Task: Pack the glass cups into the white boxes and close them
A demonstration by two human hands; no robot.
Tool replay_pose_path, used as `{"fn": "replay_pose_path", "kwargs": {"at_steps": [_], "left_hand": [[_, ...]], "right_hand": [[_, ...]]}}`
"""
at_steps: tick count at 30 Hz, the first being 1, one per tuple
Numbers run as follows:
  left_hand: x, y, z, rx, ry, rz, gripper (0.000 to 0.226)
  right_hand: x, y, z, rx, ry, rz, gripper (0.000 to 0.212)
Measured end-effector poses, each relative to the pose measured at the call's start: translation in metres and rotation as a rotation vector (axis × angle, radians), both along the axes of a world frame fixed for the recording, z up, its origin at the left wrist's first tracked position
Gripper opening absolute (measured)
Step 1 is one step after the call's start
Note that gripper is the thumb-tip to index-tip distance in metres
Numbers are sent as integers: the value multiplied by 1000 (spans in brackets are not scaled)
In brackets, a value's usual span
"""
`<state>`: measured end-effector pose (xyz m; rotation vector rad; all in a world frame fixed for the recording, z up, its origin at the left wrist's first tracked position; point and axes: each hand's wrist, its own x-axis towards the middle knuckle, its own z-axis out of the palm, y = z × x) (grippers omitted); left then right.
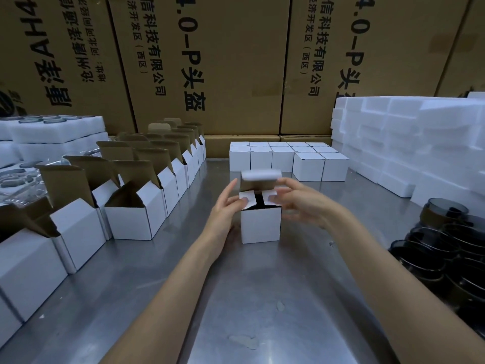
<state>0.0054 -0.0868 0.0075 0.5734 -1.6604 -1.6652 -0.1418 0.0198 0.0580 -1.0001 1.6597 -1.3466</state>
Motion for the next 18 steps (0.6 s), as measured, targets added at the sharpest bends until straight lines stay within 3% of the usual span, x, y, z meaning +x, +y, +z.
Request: {"fn": "replay_pose_path", "kwargs": {"at_steps": [3,7,11,16,18], "left_hand": [[0,3,2,28,53,-24,20],[3,7,2,69,105,-52,17],[6,12,2,36,103,-82,36],[5,19,-2,-139,74,20,49],[6,19,-2,-134,77,49,47]], "right_hand": [[3,-1,-1,-12,9,-31,19],[2,4,-5,16,-6,4,16],[-6,8,-6,1,-84,56,25],[-8,12,-9,30,67,168,53],[-8,12,-11,17,114,167,54]]}}
